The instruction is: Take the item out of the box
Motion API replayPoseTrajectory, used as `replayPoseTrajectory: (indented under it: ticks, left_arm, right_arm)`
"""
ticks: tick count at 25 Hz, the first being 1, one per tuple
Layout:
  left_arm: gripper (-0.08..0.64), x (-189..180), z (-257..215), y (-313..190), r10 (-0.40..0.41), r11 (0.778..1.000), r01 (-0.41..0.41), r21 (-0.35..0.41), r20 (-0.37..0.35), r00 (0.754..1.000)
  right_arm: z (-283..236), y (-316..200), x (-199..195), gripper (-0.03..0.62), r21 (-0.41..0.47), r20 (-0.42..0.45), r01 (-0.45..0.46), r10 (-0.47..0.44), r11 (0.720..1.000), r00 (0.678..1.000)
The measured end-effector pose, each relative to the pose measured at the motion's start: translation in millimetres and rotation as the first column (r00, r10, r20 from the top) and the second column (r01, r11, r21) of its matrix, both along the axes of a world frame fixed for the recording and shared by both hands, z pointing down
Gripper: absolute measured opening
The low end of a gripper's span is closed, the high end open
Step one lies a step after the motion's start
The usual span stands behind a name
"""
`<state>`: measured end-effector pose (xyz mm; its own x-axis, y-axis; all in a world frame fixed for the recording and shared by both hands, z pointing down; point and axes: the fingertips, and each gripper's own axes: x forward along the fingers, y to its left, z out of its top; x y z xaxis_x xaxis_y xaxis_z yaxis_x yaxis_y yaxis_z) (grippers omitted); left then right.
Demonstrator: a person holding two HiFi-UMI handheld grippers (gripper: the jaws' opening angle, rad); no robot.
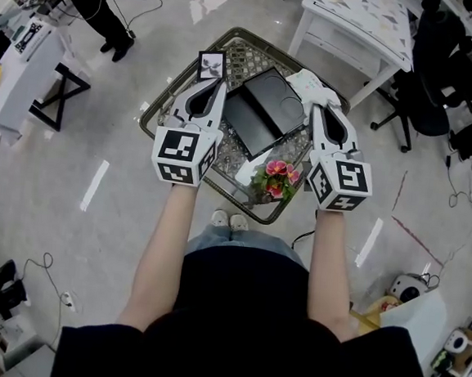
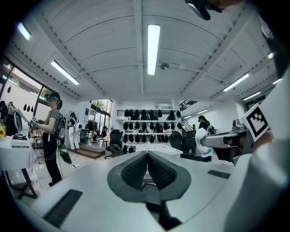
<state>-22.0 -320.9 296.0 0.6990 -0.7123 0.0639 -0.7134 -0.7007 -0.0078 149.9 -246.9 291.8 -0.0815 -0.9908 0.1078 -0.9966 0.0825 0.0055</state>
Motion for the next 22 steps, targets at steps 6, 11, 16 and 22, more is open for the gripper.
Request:
replayPoseTrajectory:
  ticks: [6,11,16,22]
  left_arm:
    - [0.02,-2.2,4.6,5.5,-0.002,1.0,0.002,-0.01,0.007,1.0]
    - [0.02,-1.7,5.2,7.7,0.002,1.0,-0.002,-0.014,0.004,1.0]
    - [0.02,0.7,6.4,9.7,0.014,1.0,-0.014,-0.014,0.004,1.0]
    - [0.02,1.3,10.5,10.1,0.019,0.999,-0.019,-0.031,-0.005,1.0]
  right_arm:
    - [1.8,2.8,-5.3,0.028,-0.008,0.008,0.015,-0.015,1.0,1.0]
    - [2.3,5.2,-7.4,0.028,-0.014,0.01,0.019,-0.019,1.0,1.0]
    - [4.0,6.7,-8.5,0.028,-0.019,0.008,0.018,-0.017,1.0,1.0]
    - [5.1,6.6,-8.8,0.028,-0.026,0.009,0.014,-0.014,1.0,1.0]
